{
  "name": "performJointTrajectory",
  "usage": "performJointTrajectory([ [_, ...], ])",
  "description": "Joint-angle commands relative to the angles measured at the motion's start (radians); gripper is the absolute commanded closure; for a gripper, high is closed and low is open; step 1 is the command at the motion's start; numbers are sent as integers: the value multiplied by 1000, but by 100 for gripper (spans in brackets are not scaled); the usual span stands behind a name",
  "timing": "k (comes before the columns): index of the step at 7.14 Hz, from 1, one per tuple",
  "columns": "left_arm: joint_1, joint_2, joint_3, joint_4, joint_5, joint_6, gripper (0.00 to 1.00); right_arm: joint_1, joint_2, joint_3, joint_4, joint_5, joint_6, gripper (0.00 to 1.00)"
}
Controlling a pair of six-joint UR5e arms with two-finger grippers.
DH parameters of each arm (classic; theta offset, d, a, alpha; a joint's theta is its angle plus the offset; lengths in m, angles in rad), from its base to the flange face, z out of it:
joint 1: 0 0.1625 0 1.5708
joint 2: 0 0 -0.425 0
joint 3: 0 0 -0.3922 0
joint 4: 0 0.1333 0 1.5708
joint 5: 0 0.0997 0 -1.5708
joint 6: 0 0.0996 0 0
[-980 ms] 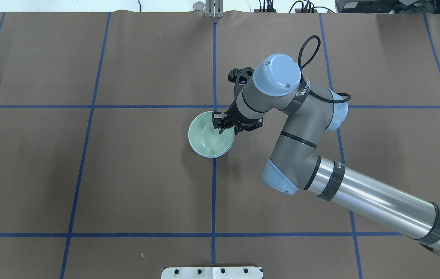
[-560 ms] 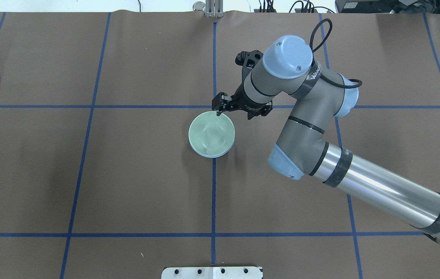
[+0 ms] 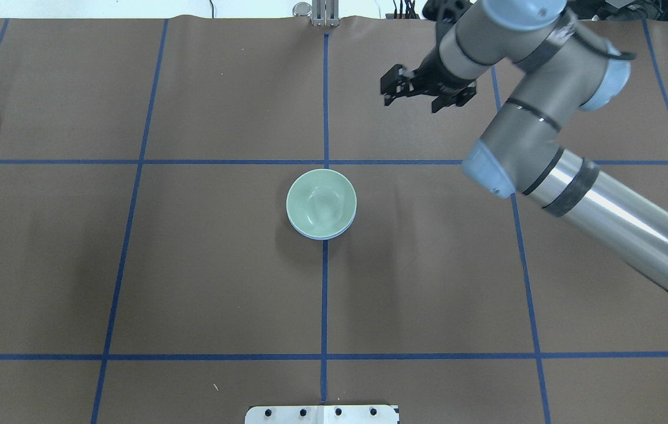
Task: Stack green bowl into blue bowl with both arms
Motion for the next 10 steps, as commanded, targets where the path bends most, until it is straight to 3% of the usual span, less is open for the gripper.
performJointTrajectory([
  [1, -40, -3, 0, 79, -6, 114, 3, 171, -116, -6, -2, 109, -270, 0],
  [6, -84, -1, -6, 103, -9, 187, 2, 431, -367, -23, -28, 137, -601, 0],
  [8, -84, 2, -4, 103, -6, 191, 3, 462, -455, -11, -25, 158, -662, 0],
  [10, -84, 12, -1, 101, 0, 193, 2, 465, -448, -11, -28, 164, -663, 0],
])
